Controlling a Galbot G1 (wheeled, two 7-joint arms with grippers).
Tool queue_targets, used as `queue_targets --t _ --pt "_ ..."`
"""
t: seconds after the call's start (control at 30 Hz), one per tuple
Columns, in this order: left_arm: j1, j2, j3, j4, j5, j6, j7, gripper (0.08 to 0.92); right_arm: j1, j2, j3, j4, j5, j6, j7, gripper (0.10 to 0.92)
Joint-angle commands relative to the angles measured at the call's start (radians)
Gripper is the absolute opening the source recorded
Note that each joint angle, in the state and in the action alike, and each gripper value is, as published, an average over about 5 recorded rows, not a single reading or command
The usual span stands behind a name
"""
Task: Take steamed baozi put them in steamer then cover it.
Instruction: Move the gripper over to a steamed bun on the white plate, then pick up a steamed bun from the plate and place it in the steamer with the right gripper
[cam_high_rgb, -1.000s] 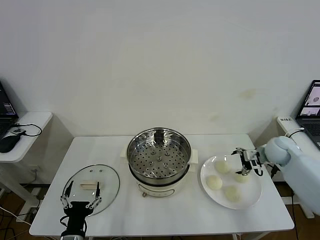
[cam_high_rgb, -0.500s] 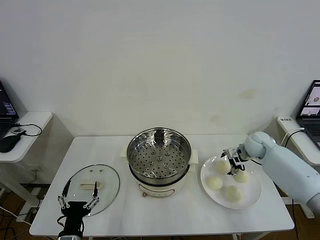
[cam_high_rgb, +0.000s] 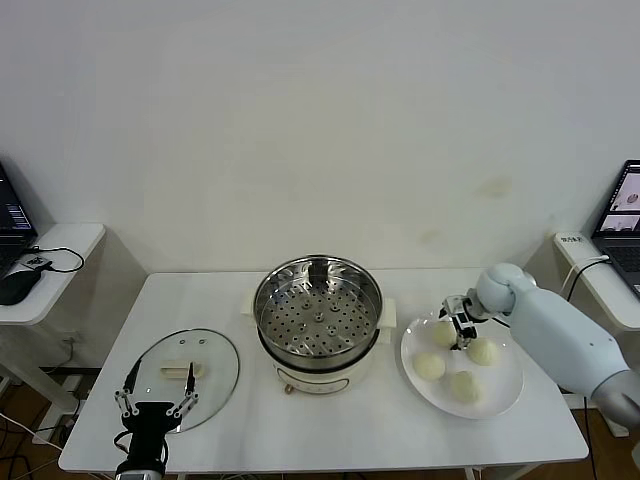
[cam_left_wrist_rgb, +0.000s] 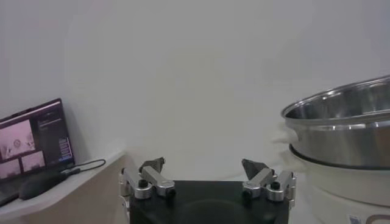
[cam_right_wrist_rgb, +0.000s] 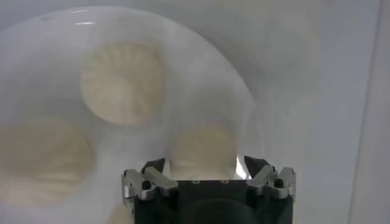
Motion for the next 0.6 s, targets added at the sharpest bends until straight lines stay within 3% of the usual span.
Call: queue_targets --t 0.03,0.23,0.6 --pt "0.002 0.001 0.000 -0.004 0.000 -0.002 -0.002 0.823 0.010 0.012 -0.015 -0.022 -0.003 0.000 -0.003 0.668" --pt "0.006 0.003 -0.001 -0.006 -0.001 -0.003 -0.003 0.823 0.036 -0.017 -0.034 0.023 0.029 0.002 -0.012 0.593" --pt "-0.007 0.010 0.005 -0.003 -0.023 -0.002 -0.002 0.823 0.297 -0.191 -0.190 0.257 0.298 -0.035 -0.055 0.585"
